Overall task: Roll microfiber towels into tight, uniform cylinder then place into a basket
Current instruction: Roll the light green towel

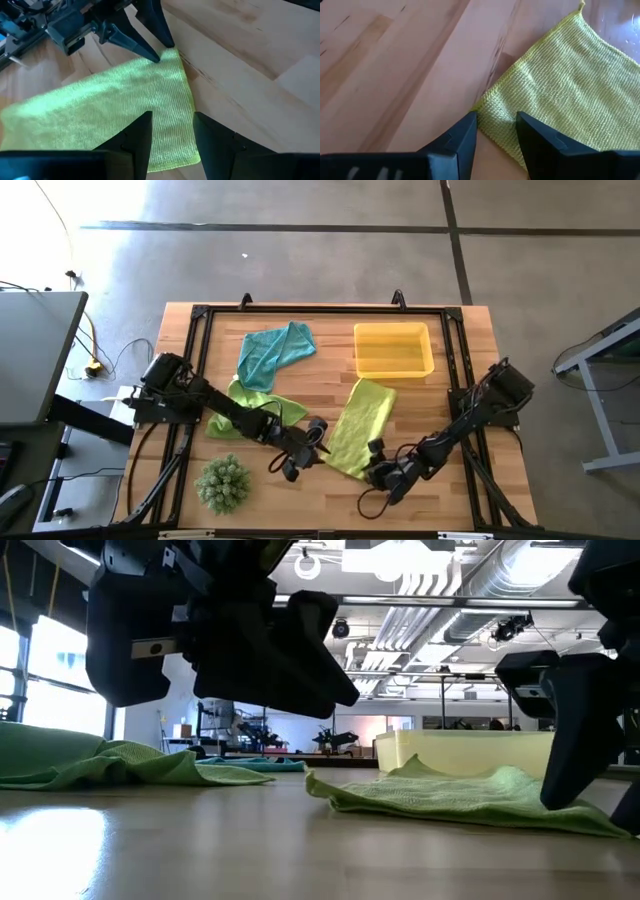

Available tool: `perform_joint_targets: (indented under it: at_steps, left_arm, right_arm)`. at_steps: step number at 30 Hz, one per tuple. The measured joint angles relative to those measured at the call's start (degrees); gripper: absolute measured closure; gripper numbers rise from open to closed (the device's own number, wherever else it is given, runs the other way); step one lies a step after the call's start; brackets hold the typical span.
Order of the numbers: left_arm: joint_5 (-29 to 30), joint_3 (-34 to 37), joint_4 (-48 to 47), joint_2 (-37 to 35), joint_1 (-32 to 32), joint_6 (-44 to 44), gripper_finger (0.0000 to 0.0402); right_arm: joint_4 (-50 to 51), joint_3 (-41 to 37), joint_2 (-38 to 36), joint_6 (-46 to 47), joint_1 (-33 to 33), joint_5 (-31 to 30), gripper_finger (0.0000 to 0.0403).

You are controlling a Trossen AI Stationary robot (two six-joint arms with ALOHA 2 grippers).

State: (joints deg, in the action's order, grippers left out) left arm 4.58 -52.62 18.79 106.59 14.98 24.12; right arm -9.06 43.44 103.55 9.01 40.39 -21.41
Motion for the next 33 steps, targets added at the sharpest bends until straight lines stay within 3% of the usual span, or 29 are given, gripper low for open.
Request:
perform_joint_targets:
  at_steps: [9,18,26,33]
  left_arm:
    - [-2.6,0.0,-0.7,1.0,-1.9,-4.0,0.0268]
    - [-2.7,0.0,2.1,7.1,-3.0,-3.1,0.0268]
    - [-2.9,-0.1,1.8,7.4,-2.1,-3.2,0.0268]
    - [-3.7,-1.5,-0.5,4.9,-0.7,-11.9,0.0268]
  right_arm:
    - [-0.9,0.0,0.2,5.0,-0.6,0.2,0.0270]
    - [-0.9,-0.1,0.2,6.4,-0.6,0.2,0.0270]
    - [-0.4,-0.1,0.2,7.5,-0.6,0.3,0.0270]
    - [1.6,0.1,0.2,9.9,-0.5,0.9,0.0270]
